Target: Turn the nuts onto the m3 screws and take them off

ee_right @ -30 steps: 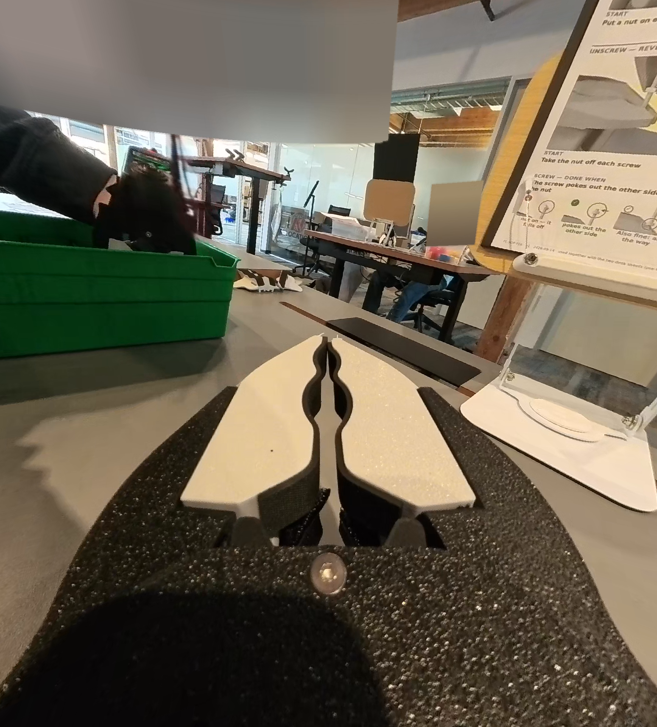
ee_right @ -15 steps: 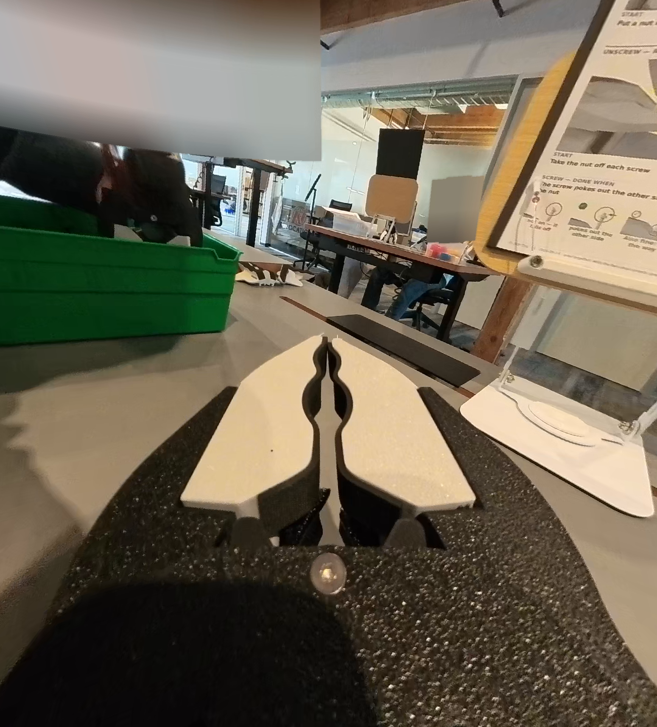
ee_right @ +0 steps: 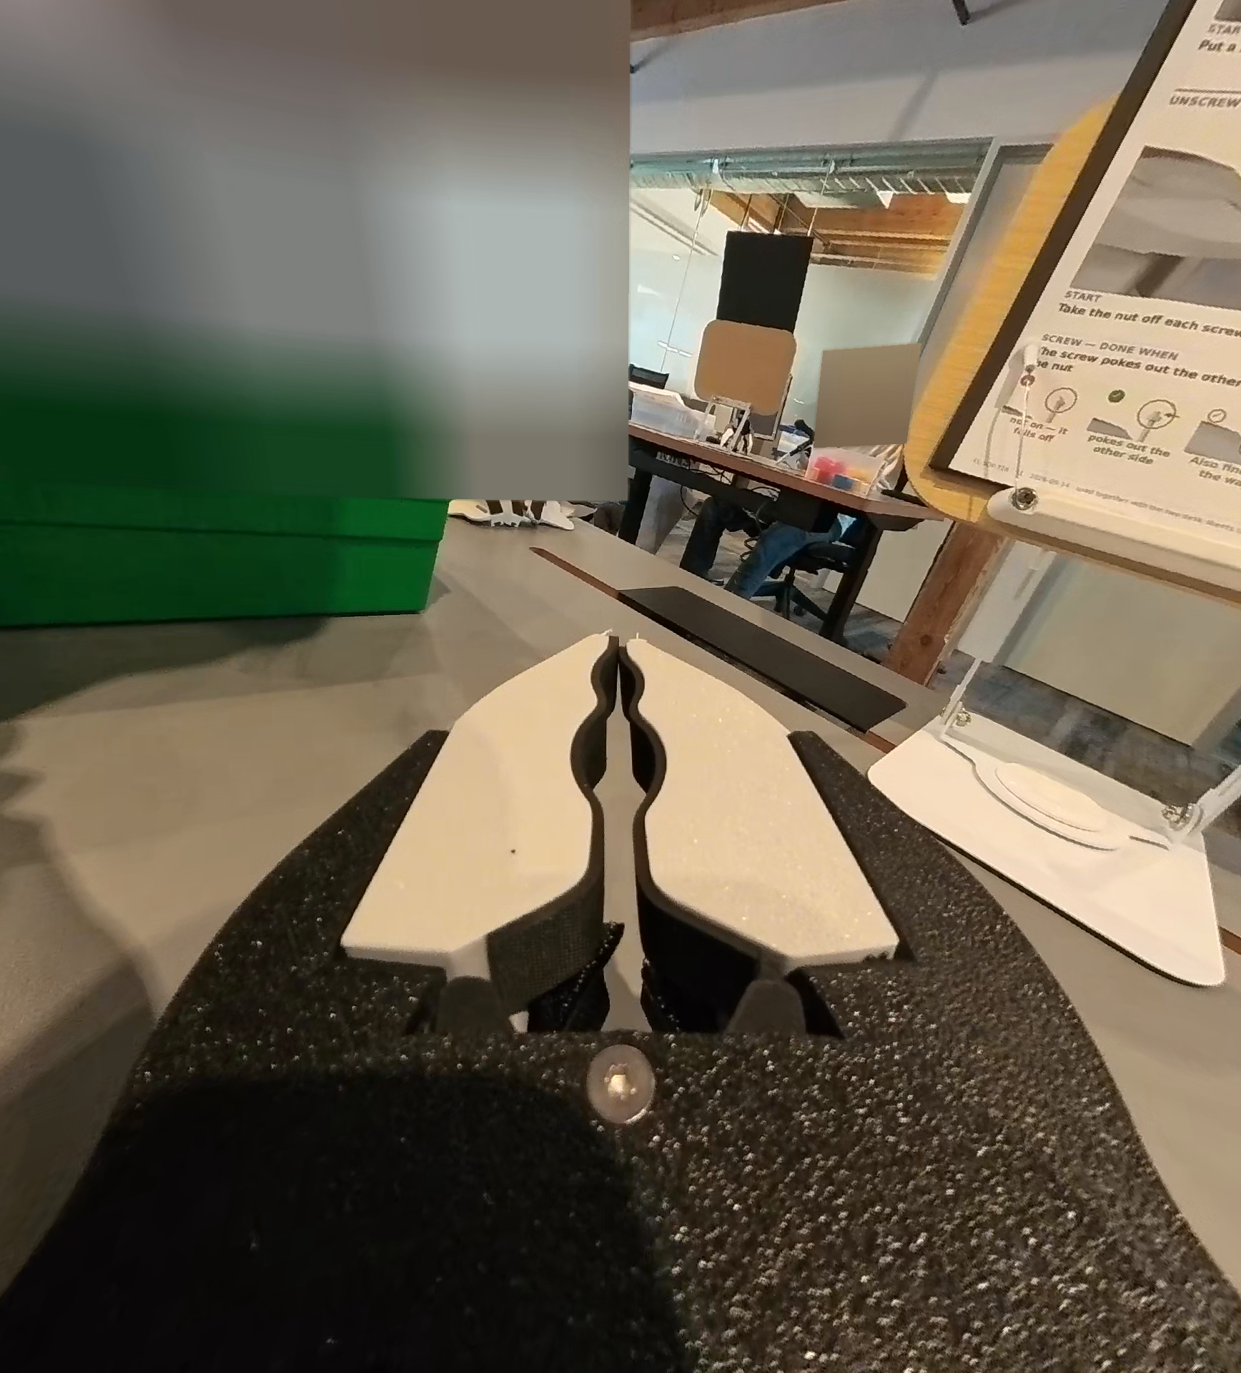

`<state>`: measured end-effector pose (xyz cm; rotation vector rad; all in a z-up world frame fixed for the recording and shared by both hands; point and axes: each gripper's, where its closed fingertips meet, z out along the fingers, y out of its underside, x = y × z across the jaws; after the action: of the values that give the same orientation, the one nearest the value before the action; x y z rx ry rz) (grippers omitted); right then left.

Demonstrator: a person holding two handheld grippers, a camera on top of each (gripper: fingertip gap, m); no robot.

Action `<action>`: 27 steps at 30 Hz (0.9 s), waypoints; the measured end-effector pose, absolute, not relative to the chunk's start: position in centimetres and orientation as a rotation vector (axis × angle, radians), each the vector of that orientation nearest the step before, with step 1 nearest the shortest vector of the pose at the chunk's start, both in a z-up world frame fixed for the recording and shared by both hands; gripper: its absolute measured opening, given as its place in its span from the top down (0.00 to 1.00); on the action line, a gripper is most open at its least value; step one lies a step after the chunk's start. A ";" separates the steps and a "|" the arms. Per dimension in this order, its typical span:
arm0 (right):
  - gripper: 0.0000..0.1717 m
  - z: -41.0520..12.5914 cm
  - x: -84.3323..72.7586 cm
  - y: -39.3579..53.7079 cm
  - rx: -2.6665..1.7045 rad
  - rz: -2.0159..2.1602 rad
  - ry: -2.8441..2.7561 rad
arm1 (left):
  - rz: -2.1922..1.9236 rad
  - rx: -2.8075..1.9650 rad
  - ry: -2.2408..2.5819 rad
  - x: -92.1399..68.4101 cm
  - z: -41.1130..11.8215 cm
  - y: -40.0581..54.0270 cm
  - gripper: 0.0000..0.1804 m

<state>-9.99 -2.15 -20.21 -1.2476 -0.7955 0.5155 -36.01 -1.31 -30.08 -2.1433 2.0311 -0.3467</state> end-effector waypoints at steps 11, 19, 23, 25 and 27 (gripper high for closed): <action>1.00 -20.2 -10.0 -2.1 -1.250 0.515 -0.796 | -0.419 -2.186 1.996 -35.2 -30.7 -1.1 1.00; 1.00 -20.2 -10.0 -2.1 -1.250 0.515 -0.797 | -0.280 -2.285 2.042 -36.9 -30.5 -1.4 1.00; 1.00 -20.2 -10.0 -2.1 -1.249 0.515 -0.797 | -0.359 -2.107 2.127 -36.9 -29.5 -1.9 1.00; 1.00 -20.2 -10.0 -2.1 -1.250 0.515 -0.797 | -0.380 -1.948 2.194 -36.8 -29.0 -2.2 1.00; 1.00 -20.3 -10.1 -2.1 -1.250 0.514 -0.799 | -0.369 -1.825 2.250 -36.7 -28.9 -2.5 1.00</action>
<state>-10.06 -2.13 -20.27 -1.2503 -0.7989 0.5140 -36.69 -2.48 -28.86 -1.8252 2.2502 -0.3689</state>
